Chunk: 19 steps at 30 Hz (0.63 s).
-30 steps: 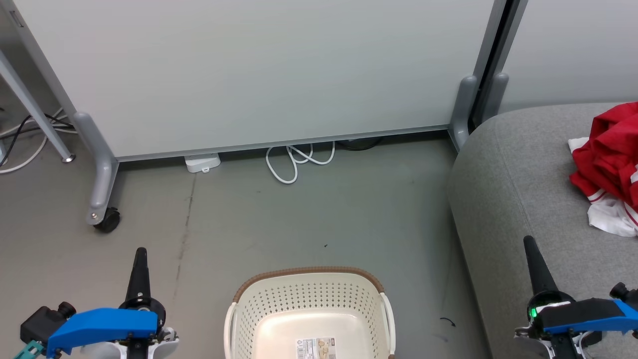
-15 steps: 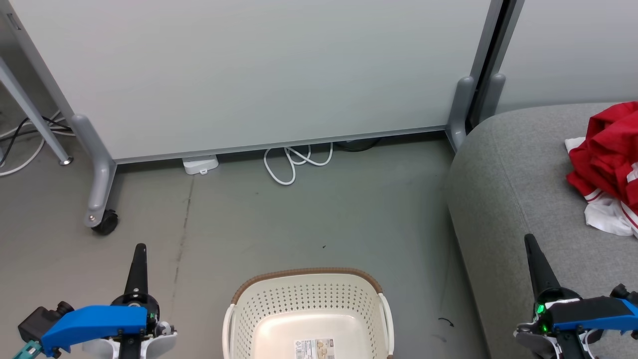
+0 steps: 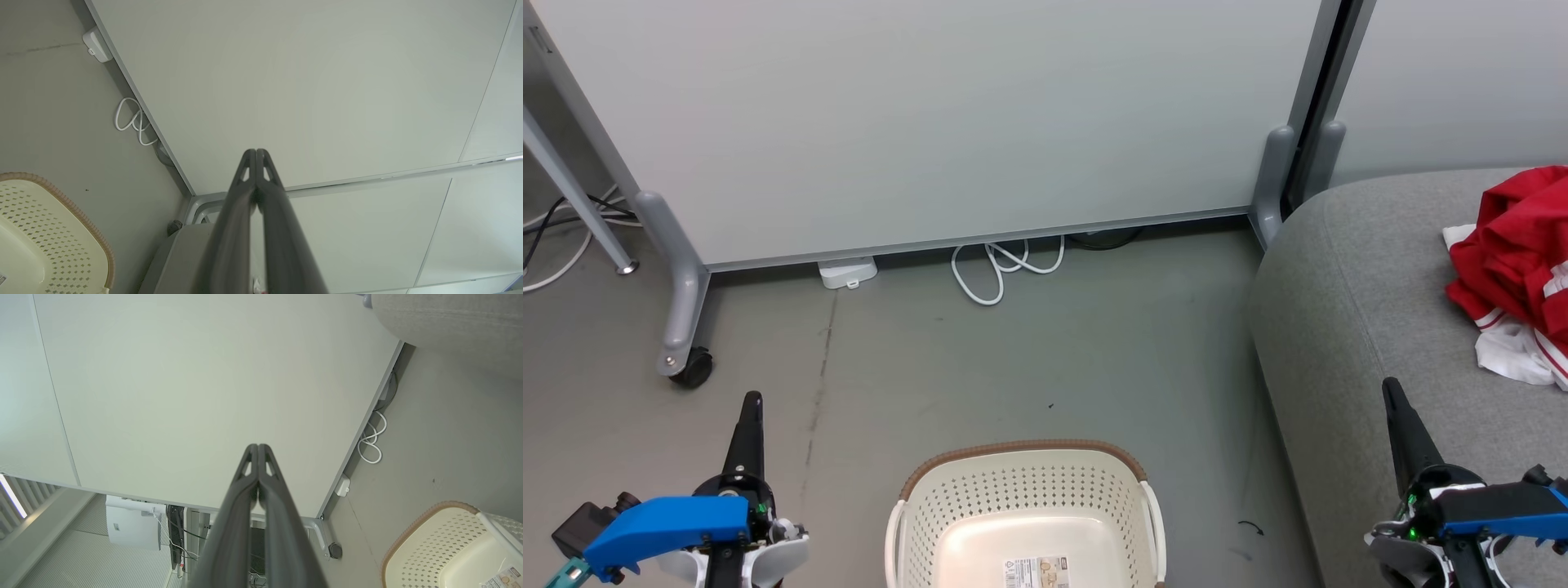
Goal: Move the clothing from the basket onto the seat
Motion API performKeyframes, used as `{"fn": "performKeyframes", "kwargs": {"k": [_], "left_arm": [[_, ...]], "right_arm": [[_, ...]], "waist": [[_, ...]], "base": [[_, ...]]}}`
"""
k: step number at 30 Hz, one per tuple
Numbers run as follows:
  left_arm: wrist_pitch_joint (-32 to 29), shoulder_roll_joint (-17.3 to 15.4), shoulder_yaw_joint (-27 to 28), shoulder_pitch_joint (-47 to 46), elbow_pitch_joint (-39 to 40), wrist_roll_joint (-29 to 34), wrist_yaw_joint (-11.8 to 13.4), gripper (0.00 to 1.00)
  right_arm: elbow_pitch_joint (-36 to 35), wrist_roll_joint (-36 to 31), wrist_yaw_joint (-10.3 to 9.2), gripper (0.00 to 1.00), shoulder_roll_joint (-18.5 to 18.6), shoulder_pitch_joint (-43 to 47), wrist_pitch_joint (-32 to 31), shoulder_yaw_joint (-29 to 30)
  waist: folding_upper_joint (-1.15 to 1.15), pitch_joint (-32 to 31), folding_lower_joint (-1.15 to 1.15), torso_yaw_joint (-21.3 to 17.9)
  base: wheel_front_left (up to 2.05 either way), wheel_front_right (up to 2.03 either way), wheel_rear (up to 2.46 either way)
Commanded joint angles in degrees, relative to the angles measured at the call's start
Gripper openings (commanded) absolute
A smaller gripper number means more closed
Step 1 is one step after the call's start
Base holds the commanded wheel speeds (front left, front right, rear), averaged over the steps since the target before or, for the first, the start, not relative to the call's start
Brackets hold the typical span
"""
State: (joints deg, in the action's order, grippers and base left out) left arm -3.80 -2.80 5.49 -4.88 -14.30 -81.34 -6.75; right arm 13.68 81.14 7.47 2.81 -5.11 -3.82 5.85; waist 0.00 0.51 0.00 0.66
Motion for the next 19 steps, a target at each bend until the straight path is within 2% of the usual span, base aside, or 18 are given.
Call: {"fn": "performKeyframes", "kwargs": {"k": [1,19], "left_arm": [[-0.37,-0.14,0.4,-1.0,0.42,-1.2,-0.46,0.0],[-2.34,-0.14,0.96,-1.54,0.34,-8.73,-0.88,0.0]], "right_arm": [[-0.08,1.29,0.04,0.0,0.12,-0.88,-0.32,0.16],[0.29,8.98,0.04,0.0,0.13,-1.28,-2.31,0.65]], "waist": [[0.0,-0.02,0.0,-0.03],[0.0,-0.24,0.0,-0.48]], "base": [[0.0,0.0,0.0],[0.0,0.0,0.0]]}}
